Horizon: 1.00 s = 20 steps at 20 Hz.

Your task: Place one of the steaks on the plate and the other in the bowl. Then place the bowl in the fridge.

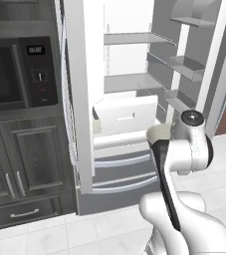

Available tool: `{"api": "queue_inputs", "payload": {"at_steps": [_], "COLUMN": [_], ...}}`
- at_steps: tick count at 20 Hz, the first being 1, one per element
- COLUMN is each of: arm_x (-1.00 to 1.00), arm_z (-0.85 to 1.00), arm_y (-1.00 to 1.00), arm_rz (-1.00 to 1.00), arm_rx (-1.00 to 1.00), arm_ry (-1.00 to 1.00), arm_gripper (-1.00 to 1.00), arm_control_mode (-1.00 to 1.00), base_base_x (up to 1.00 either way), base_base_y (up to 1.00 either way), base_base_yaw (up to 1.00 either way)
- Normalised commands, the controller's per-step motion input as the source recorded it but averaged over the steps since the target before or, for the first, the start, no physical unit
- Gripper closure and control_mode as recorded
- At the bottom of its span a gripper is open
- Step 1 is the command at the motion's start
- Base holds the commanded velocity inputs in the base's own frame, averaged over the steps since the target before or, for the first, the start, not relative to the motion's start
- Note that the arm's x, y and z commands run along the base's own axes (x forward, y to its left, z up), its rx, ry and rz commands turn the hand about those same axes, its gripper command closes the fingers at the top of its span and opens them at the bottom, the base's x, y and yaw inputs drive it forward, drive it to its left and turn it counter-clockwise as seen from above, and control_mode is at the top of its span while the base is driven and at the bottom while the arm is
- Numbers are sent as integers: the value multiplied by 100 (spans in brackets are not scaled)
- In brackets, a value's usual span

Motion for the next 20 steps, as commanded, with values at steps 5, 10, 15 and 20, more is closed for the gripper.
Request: {"api": "queue_inputs", "payload": {"at_steps": [5,10,15,20], "arm_x": [0,0,0,0], "arm_z": [7,0,0,0], "arm_y": [0,0,0,0], "arm_rz": [4,0,0,0], "arm_rx": [1,0,0,0], "arm_ry": [1,0,0,0], "arm_gripper": [100,100,100,100], "arm_control_mode": [-100,-100,100,100], "base_base_x": [0,0,4,40], "base_base_y": [0,0,0,-6], "base_base_yaw": [0,0,1,13]}}
